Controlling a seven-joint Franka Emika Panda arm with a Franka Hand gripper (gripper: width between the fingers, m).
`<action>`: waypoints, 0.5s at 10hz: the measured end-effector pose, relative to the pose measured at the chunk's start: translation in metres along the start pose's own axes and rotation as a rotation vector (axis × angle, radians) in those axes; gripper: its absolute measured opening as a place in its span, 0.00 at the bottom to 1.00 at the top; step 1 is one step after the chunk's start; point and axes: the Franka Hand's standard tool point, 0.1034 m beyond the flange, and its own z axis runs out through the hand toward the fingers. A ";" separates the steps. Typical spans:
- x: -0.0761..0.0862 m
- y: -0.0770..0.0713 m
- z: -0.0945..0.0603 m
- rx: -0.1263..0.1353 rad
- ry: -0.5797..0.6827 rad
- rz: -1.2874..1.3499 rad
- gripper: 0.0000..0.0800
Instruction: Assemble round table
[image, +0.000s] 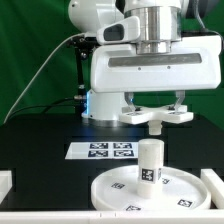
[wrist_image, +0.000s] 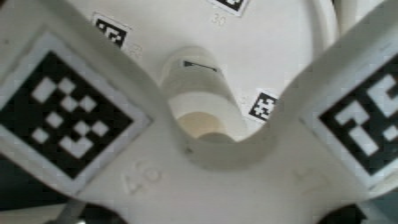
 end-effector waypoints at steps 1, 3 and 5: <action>0.002 0.001 0.004 -0.004 -0.006 0.001 0.56; 0.002 0.006 0.010 -0.010 -0.009 0.002 0.56; 0.000 0.007 0.016 -0.014 -0.018 0.002 0.56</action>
Offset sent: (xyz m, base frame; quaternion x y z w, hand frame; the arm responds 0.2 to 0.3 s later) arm 0.0052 -0.0053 -0.0046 -0.0003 0.0013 -0.0023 1.0000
